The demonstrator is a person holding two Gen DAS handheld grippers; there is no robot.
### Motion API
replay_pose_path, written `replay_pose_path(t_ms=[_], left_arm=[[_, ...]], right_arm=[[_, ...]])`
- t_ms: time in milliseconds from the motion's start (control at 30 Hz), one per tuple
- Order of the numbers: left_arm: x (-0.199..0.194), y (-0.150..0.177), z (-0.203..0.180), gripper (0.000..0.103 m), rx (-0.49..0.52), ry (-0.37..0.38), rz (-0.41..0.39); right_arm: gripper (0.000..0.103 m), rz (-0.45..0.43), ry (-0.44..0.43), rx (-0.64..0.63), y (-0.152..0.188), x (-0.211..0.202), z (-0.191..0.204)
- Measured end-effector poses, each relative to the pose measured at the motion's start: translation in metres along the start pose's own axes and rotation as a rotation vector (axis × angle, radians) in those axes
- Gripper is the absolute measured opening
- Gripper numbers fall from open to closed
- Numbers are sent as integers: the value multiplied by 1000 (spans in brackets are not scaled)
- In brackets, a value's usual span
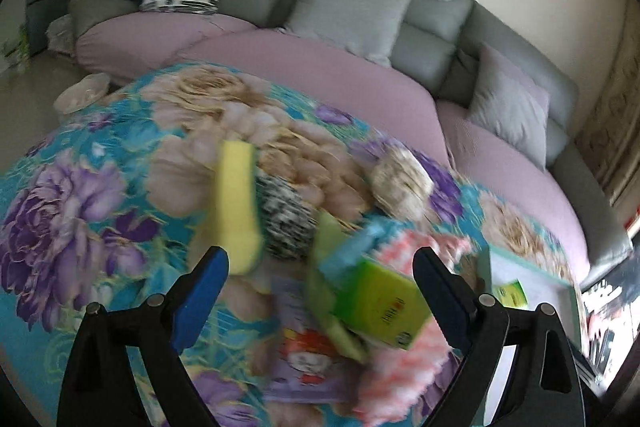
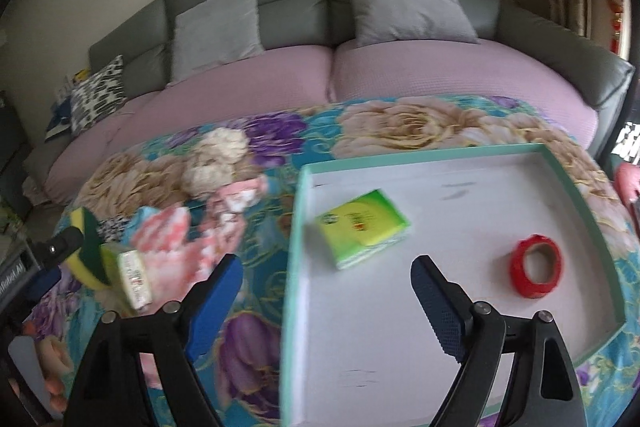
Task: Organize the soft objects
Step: 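Move the left tool back to the pile while the right tool moves toward the pink towel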
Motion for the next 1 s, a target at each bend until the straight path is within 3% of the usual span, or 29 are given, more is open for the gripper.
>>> replay_pose_path(t_ms=[233,367,600,1000], left_arm=[[-2,-8,39,94,-40,-62,-49],[4,-5,47,94,-47,-42,-47],[12,5,37,94,-12,14,-19],[14,14,13,94,53,65,48]], right_arm=[[88,6,-93,-33,6,4,39],[88,37,-120,-56,13,15,61],[88,94,-124,-107,29,28,80],[88,84,-93,-65,24,22,63]])
Point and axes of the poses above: each gripper's, at about its wrist camera, not at the fingertips, and x roughly the way its jaws point, z to its left, y to its underside, the point moved 2 cm from there along x, roughly the way its jaws point, and after that the axes turned 9 degrees about -z, right-handed, at the moved point
